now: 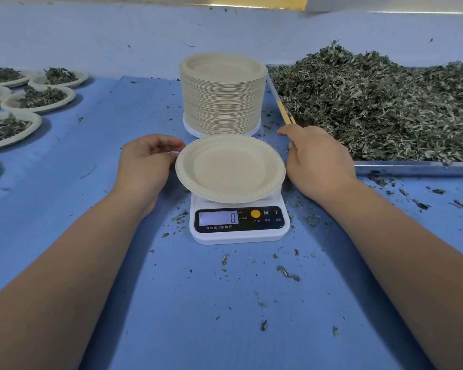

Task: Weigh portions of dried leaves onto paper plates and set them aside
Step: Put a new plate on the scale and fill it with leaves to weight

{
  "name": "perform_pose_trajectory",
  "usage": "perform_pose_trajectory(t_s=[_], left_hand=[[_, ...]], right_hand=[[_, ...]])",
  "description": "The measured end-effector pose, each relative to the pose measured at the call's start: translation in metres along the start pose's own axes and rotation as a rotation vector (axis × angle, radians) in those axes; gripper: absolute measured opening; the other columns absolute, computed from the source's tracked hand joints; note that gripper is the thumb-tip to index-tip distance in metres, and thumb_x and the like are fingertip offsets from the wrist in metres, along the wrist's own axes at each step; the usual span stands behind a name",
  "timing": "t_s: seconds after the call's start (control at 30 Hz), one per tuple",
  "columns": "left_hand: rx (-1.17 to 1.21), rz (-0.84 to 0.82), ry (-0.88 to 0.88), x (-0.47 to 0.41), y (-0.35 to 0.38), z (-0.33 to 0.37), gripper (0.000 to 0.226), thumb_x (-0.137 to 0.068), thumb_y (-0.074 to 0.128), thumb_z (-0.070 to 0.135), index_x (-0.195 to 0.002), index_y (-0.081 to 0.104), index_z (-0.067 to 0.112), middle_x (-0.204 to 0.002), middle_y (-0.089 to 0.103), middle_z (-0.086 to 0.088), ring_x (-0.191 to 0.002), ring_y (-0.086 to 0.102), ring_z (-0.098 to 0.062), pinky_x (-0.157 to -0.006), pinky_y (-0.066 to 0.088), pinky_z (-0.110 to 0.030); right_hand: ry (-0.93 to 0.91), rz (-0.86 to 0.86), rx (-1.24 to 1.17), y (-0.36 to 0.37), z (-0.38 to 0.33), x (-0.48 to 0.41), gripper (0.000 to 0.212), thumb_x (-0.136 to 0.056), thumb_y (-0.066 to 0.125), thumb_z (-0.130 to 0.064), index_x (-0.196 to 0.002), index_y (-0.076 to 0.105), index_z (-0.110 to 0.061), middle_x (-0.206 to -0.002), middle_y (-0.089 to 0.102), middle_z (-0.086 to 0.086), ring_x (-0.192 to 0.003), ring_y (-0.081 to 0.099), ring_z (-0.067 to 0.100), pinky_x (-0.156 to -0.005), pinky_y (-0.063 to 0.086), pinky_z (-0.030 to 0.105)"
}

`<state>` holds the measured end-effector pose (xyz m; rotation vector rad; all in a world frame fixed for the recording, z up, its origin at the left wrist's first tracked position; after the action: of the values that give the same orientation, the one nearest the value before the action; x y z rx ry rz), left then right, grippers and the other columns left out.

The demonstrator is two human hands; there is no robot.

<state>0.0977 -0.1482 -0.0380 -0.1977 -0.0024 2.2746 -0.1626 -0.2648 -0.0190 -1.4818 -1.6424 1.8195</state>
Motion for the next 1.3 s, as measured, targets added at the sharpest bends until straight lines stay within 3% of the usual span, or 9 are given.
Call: perform_pose_trajectory(t_s=[0.3, 0.5, 0.57, 0.63, 0.77, 0.87, 0.93, 1.07, 1.3], left_hand=[[-0.151, 0.103, -0.119, -0.008, 0.005, -0.001, 0.038, -0.079, 0.045, -0.009, -0.079, 0.074, 0.015, -0.072, 0.075, 0.001, -0.068, 0.068, -0.014, -0.063, 0.057, -0.026], [0.079, 0.200, -0.180, -0.055, 0.016, 0.017, 0.028, -0.092, 0.035, -0.002, -0.073, 0.052, 0.009, -0.065, 0.062, -0.001, -0.054, 0.059, -0.015, -0.062, 0.054, -0.025], [-0.002, 0.268, -0.131, -0.063, 0.018, 0.016, 0.017, -0.081, 0.035, 0.003, -0.074, 0.049, 0.008, -0.061, 0.059, -0.002, -0.052, 0.051, -0.020, -0.060, 0.049, -0.030], [-0.094, 0.314, -0.065, -0.061, 0.019, 0.012, 0.021, -0.065, 0.036, 0.009, -0.064, 0.057, 0.013, -0.073, 0.070, -0.008, -0.064, 0.059, -0.024, -0.068, 0.058, -0.040], [-0.015, 0.263, -0.072, -0.063, 0.020, 0.001, 0.027, -0.056, 0.037, 0.011, -0.052, 0.062, 0.020, -0.063, 0.069, 0.000, -0.055, 0.059, -0.016, -0.072, 0.061, -0.044], [0.010, 0.238, -0.078, -0.066, 0.022, 0.002, 0.029, -0.056, 0.036, 0.010, -0.059, 0.064, 0.018, -0.057, 0.066, 0.005, -0.054, 0.059, -0.013, -0.070, 0.059, -0.039], [-0.025, 0.170, -0.028, -0.066, 0.027, 0.003, 0.032, -0.056, 0.037, 0.010, -0.064, 0.067, 0.015, -0.058, 0.067, 0.005, -0.055, 0.062, -0.010, -0.066, 0.061, -0.033], [0.078, 0.139, -0.011, -0.074, 0.033, -0.001, 0.034, -0.068, 0.039, -0.005, -0.066, 0.068, 0.013, -0.062, 0.070, 0.005, -0.053, 0.062, -0.007, -0.055, 0.052, -0.017], [0.293, 0.155, -0.153, -0.093, 0.029, -0.013, 0.037, -0.081, 0.041, -0.017, -0.075, 0.069, 0.007, -0.065, 0.072, -0.002, -0.058, 0.066, -0.010, -0.064, 0.056, -0.021]], right_hand=[[-0.008, 0.024, -0.002, 0.000, 0.000, 0.000, 0.044, -0.097, 0.046, -0.014, -0.136, 0.056, -0.031, -0.120, 0.060, 0.006, -0.100, 0.062, 0.030, -0.068, 0.039, 0.033], [0.016, 0.015, -0.011, 0.003, 0.003, -0.003, 0.041, -0.097, 0.044, -0.014, -0.131, 0.059, -0.032, -0.119, 0.059, 0.005, -0.094, 0.063, 0.033, -0.068, 0.041, 0.033], [0.021, 0.018, -0.021, 0.002, 0.003, -0.003, 0.040, -0.097, 0.044, -0.014, -0.129, 0.060, -0.031, -0.118, 0.060, 0.005, -0.096, 0.062, 0.032, -0.069, 0.044, 0.034], [0.032, 0.024, -0.030, 0.000, 0.001, -0.003, 0.038, -0.098, 0.044, -0.016, -0.129, 0.061, -0.030, -0.118, 0.060, 0.006, -0.098, 0.061, 0.031, -0.071, 0.045, 0.035], [0.079, -0.019, -0.143, -0.006, 0.005, -0.021, 0.032, -0.099, 0.045, -0.018, -0.124, 0.064, -0.025, -0.099, 0.062, 0.005, -0.084, 0.058, 0.025, -0.071, 0.046, 0.035], [0.141, -0.042, -0.254, -0.006, 0.010, -0.060, 0.025, -0.094, 0.048, -0.015, -0.098, 0.073, -0.019, -0.075, 0.066, -0.003, -0.061, 0.054, 0.013, -0.057, 0.039, 0.027], [0.155, -0.024, -0.229, 0.002, 0.013, -0.091, 0.024, -0.090, 0.050, -0.014, -0.088, 0.073, -0.011, -0.071, 0.066, 0.003, -0.061, 0.058, 0.019, -0.056, 0.047, 0.030], [0.240, 0.006, -0.182, 0.031, 0.034, -0.148, 0.025, -0.088, 0.048, -0.012, -0.092, 0.071, -0.005, -0.089, 0.071, 0.015, -0.083, 0.065, 0.035, -0.072, 0.057, 0.043], [0.257, -0.026, -0.153, 0.072, 0.069, -0.201, 0.040, -0.092, 0.043, -0.001, -0.111, 0.074, -0.016, -0.116, 0.071, 0.008, -0.099, 0.061, 0.026, -0.083, 0.048, 0.029]])
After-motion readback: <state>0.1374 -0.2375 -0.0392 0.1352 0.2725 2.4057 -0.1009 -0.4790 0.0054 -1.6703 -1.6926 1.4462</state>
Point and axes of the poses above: each hand's wrist, its own x-axis away from the middle knuckle, its own y-axis out of the palm, z = x × y, the point moved 2 cm from there along -x, towards the middle knuckle
